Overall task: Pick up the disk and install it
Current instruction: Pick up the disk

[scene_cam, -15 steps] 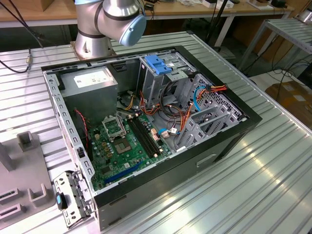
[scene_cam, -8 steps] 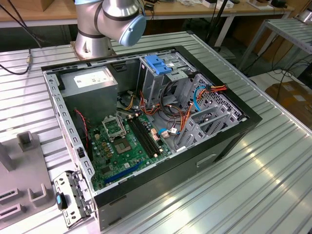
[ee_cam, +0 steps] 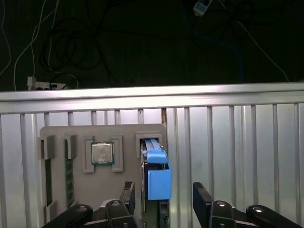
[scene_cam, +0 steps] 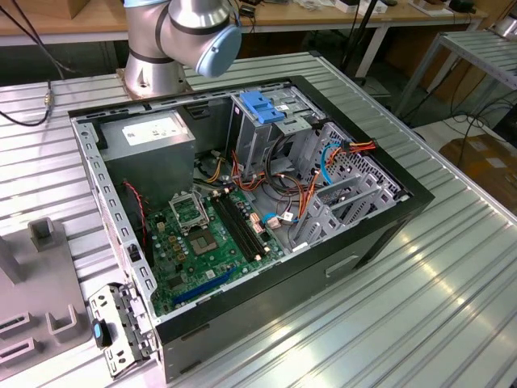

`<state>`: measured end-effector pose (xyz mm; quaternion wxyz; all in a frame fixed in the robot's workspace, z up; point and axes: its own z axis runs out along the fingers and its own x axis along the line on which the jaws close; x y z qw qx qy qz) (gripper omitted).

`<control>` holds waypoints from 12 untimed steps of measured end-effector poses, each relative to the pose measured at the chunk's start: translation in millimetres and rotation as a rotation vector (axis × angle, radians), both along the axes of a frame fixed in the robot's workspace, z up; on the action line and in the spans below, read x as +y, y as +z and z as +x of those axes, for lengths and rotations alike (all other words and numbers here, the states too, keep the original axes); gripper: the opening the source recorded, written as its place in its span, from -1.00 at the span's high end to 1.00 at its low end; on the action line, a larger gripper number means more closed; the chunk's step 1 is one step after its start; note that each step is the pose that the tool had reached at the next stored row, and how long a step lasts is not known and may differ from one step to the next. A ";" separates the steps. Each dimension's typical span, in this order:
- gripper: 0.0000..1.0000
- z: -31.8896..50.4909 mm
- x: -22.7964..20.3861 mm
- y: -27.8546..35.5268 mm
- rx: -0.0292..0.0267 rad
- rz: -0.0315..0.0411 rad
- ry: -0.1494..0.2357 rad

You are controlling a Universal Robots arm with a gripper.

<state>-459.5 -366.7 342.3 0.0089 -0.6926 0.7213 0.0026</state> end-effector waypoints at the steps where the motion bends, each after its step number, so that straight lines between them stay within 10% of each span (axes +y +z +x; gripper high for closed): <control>1: -0.20 -1.8 0.0 -2.6 0.0001 -0.0001 0.002; 12: -0.20 -5.6 0.1 -23.1 0.0112 -0.0001 0.002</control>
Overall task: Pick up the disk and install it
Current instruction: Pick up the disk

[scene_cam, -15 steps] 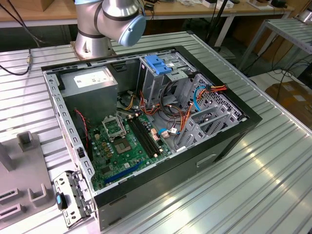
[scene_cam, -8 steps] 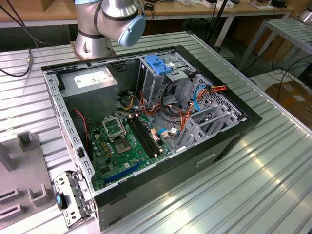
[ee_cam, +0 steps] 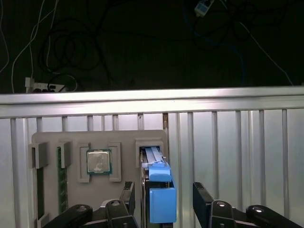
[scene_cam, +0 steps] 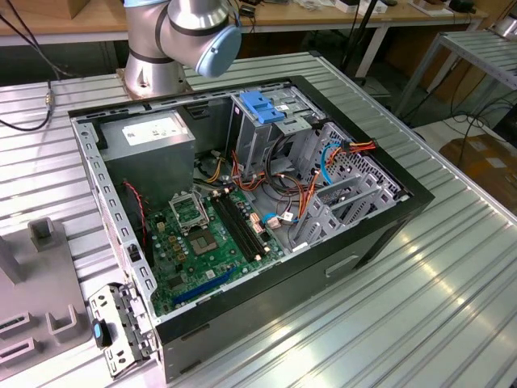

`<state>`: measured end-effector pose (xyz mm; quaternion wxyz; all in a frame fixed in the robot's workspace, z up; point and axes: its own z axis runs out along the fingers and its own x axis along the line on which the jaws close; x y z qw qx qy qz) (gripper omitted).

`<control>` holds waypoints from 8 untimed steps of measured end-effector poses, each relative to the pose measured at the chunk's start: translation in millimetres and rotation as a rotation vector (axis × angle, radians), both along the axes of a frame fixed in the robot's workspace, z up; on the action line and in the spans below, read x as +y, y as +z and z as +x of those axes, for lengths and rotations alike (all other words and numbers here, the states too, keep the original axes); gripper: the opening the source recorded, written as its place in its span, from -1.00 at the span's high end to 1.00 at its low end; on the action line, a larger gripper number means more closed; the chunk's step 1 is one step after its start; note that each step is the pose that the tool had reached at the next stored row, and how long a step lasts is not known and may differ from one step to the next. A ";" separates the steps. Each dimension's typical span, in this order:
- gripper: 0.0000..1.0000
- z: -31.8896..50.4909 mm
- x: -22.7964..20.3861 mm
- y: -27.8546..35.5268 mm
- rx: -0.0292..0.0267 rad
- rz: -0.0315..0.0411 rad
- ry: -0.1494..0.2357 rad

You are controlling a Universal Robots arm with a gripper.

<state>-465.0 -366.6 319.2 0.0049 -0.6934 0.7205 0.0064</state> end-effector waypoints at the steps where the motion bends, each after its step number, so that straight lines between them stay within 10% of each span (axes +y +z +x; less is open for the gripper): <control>1: -0.20 0.0 -0.1 -1.1 0.0039 0.0001 0.000; 4: -0.20 0.1 -1.6 -4.8 0.0171 -0.0001 -0.001; 8: -0.20 0.1 -3.1 -13.0 0.0183 -0.0033 -0.001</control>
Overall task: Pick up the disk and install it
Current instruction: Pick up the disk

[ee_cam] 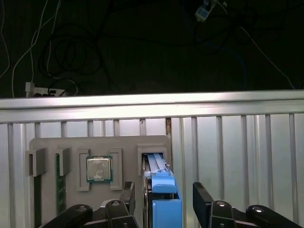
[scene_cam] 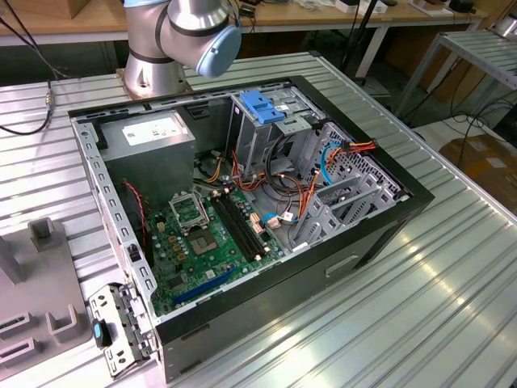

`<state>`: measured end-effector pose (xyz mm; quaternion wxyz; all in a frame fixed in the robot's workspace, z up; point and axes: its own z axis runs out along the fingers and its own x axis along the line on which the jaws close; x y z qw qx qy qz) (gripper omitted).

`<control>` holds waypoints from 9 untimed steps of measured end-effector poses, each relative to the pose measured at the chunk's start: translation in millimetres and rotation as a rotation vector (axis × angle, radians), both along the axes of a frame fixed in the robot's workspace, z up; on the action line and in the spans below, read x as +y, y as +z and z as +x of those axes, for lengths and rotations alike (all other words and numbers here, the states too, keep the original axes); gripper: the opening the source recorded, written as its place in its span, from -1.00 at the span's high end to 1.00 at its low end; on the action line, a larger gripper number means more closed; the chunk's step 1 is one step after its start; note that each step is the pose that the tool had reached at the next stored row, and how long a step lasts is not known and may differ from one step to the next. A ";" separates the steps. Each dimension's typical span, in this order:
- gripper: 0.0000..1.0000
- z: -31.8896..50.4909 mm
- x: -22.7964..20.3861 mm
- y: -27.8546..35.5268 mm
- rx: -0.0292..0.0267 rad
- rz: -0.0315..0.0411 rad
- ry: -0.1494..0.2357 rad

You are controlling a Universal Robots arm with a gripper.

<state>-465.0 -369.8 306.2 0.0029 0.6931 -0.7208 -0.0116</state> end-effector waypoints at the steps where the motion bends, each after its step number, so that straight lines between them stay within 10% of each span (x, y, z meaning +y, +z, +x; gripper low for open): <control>1: -0.20 0.0 -0.1 -1.5 -0.0001 -0.0023 0.000; 9: -0.20 0.5 0.0 -5.6 -0.0050 -0.0110 0.000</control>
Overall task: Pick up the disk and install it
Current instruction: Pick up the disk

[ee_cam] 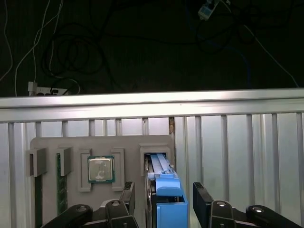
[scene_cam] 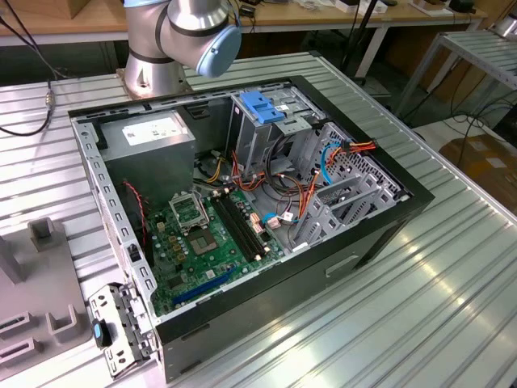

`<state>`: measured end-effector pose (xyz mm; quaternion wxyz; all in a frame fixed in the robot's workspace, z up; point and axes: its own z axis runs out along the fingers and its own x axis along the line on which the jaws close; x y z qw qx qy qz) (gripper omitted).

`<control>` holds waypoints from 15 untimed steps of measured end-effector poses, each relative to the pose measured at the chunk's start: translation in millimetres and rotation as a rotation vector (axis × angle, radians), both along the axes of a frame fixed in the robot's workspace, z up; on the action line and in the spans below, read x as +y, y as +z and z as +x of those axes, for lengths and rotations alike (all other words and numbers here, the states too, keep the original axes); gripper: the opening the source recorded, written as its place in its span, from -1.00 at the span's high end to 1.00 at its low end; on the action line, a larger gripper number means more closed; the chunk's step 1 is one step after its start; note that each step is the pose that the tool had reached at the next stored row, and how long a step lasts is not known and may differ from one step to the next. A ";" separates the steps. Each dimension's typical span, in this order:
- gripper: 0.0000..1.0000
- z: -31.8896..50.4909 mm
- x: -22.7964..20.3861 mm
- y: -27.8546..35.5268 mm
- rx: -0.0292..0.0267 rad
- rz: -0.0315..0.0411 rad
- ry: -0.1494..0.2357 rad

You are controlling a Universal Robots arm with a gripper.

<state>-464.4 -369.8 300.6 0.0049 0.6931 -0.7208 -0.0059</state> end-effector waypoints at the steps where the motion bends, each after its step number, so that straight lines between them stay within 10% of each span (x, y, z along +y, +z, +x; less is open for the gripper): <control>1: -0.20 0.0 0.0 -0.7 -0.0044 -0.0001 0.000; 15: 0.10 0.2 0.4 -3.1 -0.0081 -0.0015 -0.001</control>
